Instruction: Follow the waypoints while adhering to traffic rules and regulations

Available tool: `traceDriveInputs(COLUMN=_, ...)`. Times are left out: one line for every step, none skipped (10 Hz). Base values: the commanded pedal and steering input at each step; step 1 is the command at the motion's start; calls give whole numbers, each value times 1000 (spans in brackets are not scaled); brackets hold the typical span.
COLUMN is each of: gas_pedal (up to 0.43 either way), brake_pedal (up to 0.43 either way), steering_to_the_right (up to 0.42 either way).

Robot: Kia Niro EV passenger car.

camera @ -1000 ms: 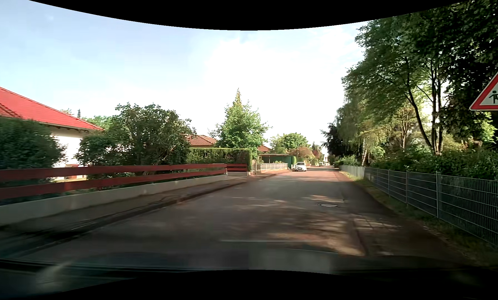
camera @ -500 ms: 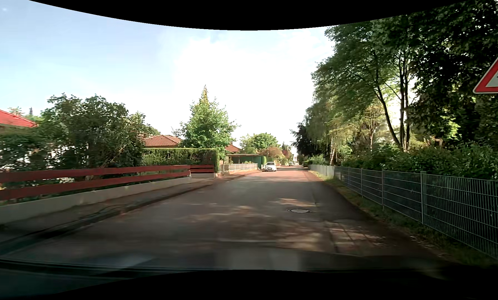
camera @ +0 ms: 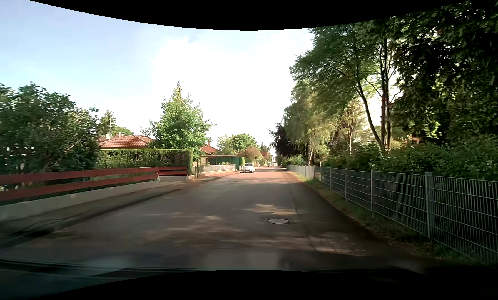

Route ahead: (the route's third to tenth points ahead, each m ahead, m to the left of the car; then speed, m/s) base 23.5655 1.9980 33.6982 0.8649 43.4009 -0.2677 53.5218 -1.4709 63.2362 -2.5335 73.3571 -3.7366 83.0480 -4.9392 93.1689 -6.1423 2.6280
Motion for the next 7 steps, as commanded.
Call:
traceDriveInputs(gas_pedal=8, brake_pedal=0, steering_to_the_right=186)
traceDriveInputs(gas_pedal=8, brake_pedal=0, steering_to_the_right=168)
traceDriveInputs(gas_pedal=20, brake_pedal=0, steering_to_the_right=145)
traceDriveInputs(gas_pedal=28, brake_pedal=0, steering_to_the_right=131)
traceDriveInputs(gas_pedal=47, brake_pedal=0, steering_to_the_right=117)
traceDriveInputs(gas_pedal=59, brake_pedal=0, steering_to_the_right=97)
traceDriveInputs(gas_pedal=67, brake_pedal=0, steering_to_the_right=70)
